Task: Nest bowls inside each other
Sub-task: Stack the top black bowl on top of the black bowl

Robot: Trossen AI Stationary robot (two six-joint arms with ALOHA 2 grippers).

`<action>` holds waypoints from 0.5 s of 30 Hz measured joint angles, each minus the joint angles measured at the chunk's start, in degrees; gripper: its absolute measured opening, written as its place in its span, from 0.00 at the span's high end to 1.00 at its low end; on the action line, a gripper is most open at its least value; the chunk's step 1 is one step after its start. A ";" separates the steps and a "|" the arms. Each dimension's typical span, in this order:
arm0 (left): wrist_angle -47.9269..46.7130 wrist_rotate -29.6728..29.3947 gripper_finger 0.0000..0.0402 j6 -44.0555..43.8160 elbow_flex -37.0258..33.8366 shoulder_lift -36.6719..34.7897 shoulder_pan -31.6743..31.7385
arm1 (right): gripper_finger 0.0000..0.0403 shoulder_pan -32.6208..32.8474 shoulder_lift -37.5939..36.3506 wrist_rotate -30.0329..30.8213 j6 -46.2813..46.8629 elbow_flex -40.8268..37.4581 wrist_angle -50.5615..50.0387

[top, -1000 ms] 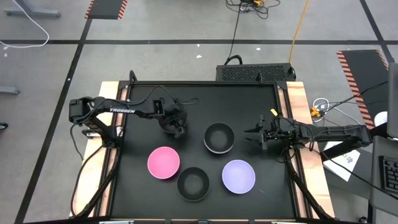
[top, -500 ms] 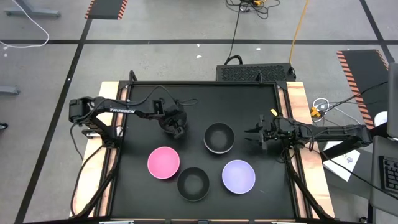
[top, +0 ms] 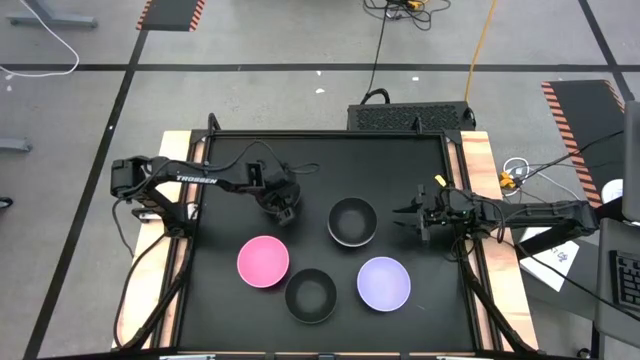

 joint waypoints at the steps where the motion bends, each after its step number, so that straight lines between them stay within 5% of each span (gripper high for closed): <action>1: 0.00 0.00 0.39 0.08 0.00 0.00 -0.02 | 0.61 0.00 0.00 -0.01 0.00 -0.02 0.00; 15: -0.57 1.59 0.84 2.24 0.00 0.00 -0.02 | 0.61 0.00 0.00 -0.01 0.20 0.00 0.00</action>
